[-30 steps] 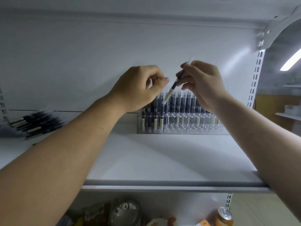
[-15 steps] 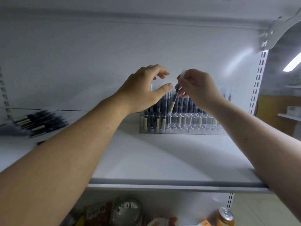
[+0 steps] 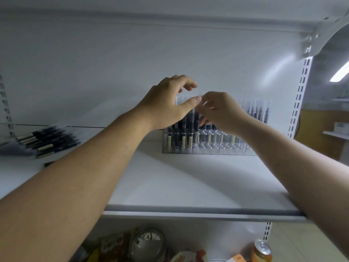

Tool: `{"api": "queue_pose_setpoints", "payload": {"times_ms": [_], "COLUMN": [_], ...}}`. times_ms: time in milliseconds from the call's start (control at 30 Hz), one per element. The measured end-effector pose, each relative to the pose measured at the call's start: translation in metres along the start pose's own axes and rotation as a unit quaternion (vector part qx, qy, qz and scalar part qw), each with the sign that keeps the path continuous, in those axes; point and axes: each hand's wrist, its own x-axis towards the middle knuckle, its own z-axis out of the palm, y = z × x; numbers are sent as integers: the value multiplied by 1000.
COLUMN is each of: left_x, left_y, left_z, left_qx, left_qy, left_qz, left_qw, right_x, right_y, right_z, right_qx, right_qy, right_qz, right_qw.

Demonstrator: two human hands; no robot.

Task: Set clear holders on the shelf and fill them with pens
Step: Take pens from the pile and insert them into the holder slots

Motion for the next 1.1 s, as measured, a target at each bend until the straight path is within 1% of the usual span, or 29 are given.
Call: {"api": "queue_pose_setpoints", "payload": {"times_ms": [100, 267, 333, 400, 500, 567, 633, 700, 767, 833, 900, 967, 1033, 1100], "left_x": [0, 0, 1, 0, 1, 2, 3, -2, -16, -36, -59, -81, -101, -117], "left_y": [0, 0, 0, 1, 3, 3, -1, -9, -21, -36, -52, -64, -75, -81], "left_z": [0, 0, -1, -2, -9, -18, -32, -52, -74, -96, -116, -133, -147, -158], "left_qx": [-1, 3, 5, 16, 47, 67, 60, 49, 64, 94, 137, 188, 212, 223], "left_qy": [-3, -3, 0, 1, 11, 27, 39, 39, 12, -17, -33, -64, -102, -140], "left_qz": [0, 3, 5, 8, 16, 8, -28, -74, -116, -169, -225, -277, -322, -354], "left_qw": [1000, 1000, 1000, 1000, 999, 997, 997, 995, 991, 981, 964, 940, 917, 897], "right_x": [-2, -1, 0, 2, 6, 6, 6, 5, 3, 4, 7, 15, 24, 36], "right_y": [4, 8, 9, 9, 3, -8, -24, -47, -70, -91, -112, -132, -150, -163], "right_z": [0, -7, -12, -15, -18, -16, -10, -1, 11, 27, 45, 64, 83, 100], "right_qx": [-8, -44, -39, -32, -13, 6, 31, 40, 14, -20, -32, -47, -87, -98], "right_qy": [-36, -35, 2, 63, 160, 187, 189, 166, 117, 59, 10, -46, -95, -122], "right_qz": [8, 1, -9, -37, -97, -131, -162, -200, -234, -250, -249, -235, -226, -212], "right_qw": [999, 998, 999, 997, 982, 974, 968, 965, 965, 966, 968, 970, 966, 964]}}
